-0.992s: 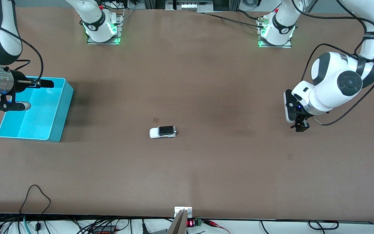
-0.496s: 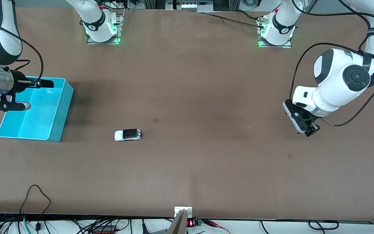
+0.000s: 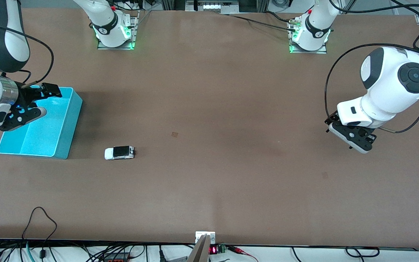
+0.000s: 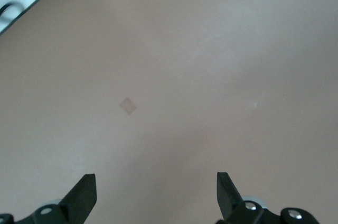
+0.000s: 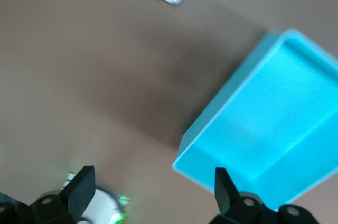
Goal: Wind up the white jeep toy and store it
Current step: 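Reach the right gripper toward the jeep while the left gripper withdraws, then close the right gripper around the jeep's body, then lift the jeep with the right gripper and lower it into the bin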
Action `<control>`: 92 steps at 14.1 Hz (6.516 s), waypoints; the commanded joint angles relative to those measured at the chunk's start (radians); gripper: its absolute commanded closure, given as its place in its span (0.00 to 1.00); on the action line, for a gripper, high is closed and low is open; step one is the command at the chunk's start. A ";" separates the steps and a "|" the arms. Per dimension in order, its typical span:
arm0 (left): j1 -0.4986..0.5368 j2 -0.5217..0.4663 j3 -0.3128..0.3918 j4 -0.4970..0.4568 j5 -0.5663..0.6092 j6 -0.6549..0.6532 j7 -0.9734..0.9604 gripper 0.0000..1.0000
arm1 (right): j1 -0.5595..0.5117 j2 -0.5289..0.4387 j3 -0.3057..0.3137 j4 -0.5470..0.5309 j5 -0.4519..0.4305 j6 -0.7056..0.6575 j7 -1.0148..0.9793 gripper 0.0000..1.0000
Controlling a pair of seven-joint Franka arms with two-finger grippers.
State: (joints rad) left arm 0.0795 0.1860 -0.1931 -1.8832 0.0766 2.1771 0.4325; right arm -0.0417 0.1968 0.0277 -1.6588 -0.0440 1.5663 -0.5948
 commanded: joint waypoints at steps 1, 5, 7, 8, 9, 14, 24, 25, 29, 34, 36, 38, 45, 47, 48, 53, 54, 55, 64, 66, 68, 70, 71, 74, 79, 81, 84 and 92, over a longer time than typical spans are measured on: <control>-0.052 -0.051 0.043 0.006 -0.014 -0.071 -0.258 0.00 | 0.002 0.036 0.003 0.010 -0.005 0.061 -0.211 0.00; -0.075 -0.062 0.101 0.114 -0.020 -0.200 -0.403 0.00 | 0.008 0.064 0.003 -0.002 -0.023 0.165 -0.428 0.00; -0.061 -0.068 0.110 0.141 -0.062 -0.226 -0.405 0.00 | 0.022 0.062 0.003 -0.035 -0.031 0.246 -0.515 0.00; -0.055 -0.072 0.115 0.159 -0.093 -0.270 -0.406 0.00 | 0.023 0.058 0.003 -0.073 -0.033 0.314 -0.564 0.00; -0.038 -0.077 0.119 0.174 -0.107 -0.308 -0.416 0.00 | 0.023 0.055 0.003 -0.103 -0.033 0.375 -0.606 0.00; 0.003 -0.131 0.104 0.185 -0.106 -0.387 -0.492 0.00 | 0.058 0.079 0.003 -0.208 -0.031 0.602 -0.766 0.00; 0.016 -0.232 0.093 0.131 -0.100 -0.441 -0.472 0.00 | 0.161 0.309 0.005 -0.202 -0.030 0.811 -0.855 0.00; 0.019 -0.230 0.096 0.134 -0.101 -0.447 -0.472 0.00 | 0.161 0.317 0.005 -0.202 -0.030 0.816 -0.862 0.00; 0.017 -0.223 0.093 0.170 -0.107 -0.450 -0.518 0.00 | 0.163 0.368 0.005 -0.199 -0.030 0.877 -0.884 0.00; 0.009 -0.224 0.092 0.164 -0.101 -0.488 -0.470 0.00 | 0.167 0.408 0.005 -0.191 -0.025 0.929 -0.882 0.02; 0.013 -0.232 0.092 0.158 -0.100 -0.488 -0.462 0.00 | 0.167 0.421 0.003 -0.174 -0.025 0.928 -0.879 0.42; 0.016 -0.237 0.092 0.154 -0.100 -0.487 -0.456 0.00 | 0.167 0.414 0.003 -0.171 -0.023 0.923 -0.863 0.80; 0.017 -0.241 0.093 0.150 -0.101 -0.493 -0.440 0.00 | 0.151 0.324 -0.003 -0.174 -0.014 0.861 -0.785 1.00; 0.017 -0.243 0.093 0.141 -0.101 -0.493 -0.440 0.00 | 0.125 0.262 -0.006 -0.180 -0.016 0.789 -0.703 1.00; 0.017 -0.243 0.093 0.141 -0.101 -0.493 -0.440 0.00 | 0.111 0.235 -0.012 -0.180 -0.014 0.775 -0.673 1.00; 0.017 -0.249 0.092 0.141 -0.103 -0.493 -0.443 0.00 | 0.095 0.142 -0.167 -0.176 -0.010 0.663 -0.482 1.00; 0.017 -0.249 0.092 0.141 -0.101 -0.493 -0.443 0.00 | 0.095 0.135 -0.204 -0.176 -0.010 0.661 -0.470 1.00; 0.017 -0.249 0.092 0.142 -0.101 -0.493 -0.443 0.00 | 0.094 0.132 -0.239 -0.176 0.006 0.657 -0.447 1.00; 0.017 -0.246 0.093 0.142 -0.101 -0.485 -0.430 0.00 | 0.065 0.158 -0.347 -0.245 0.029 0.575 0.149 1.00; 0.019 -0.246 0.093 0.142 -0.103 -0.485 -0.429 0.00 | 0.062 0.162 -0.348 -0.285 0.029 0.589 0.202 1.00; 0.019 -0.246 0.096 0.142 -0.103 -0.488 -0.429 0.00 | 0.062 0.165 -0.348 -0.341 0.029 0.650 0.230 1.00; 0.019 -0.247 0.095 0.144 -0.104 -0.487 -0.429 0.00 | 0.060 0.165 -0.348 -0.412 0.029 0.737 0.230 1.00; 0.019 -0.247 0.093 0.145 -0.107 -0.487 -0.431 0.00 | 0.057 0.165 -0.348 -0.435 0.029 0.771 0.230 1.00; 0.016 -0.249 0.092 0.150 -0.107 -0.482 -0.443 0.00 | 0.043 0.177 -0.348 -0.457 0.029 0.808 0.231 1.00; 0.017 -0.252 0.092 0.141 -0.112 -0.482 -0.445 0.00 | 0.034 0.185 -0.348 -0.489 0.029 0.819 0.234 1.00; 0.017 -0.263 0.092 0.122 -0.112 -0.461 -0.445 0.00 | 0.034 0.185 -0.348 -0.496 0.029 0.818 0.234 1.00; 0.017 -0.286 0.092 0.085 -0.112 -0.425 -0.445 0.00 | 0.032 0.185 -0.348 -0.506 0.029 0.814 0.234 1.00; 0.014 -0.280 0.092 0.095 -0.113 -0.430 -0.446 0.00 | 0.032 0.193 -0.347 -0.503 0.030 0.811 0.234 0.15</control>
State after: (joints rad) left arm 0.0878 -0.0677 -0.0988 -1.7630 -0.0123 1.7315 -0.0259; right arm -0.0009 0.3997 -0.3245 -2.1516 -0.0226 2.3719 -0.3627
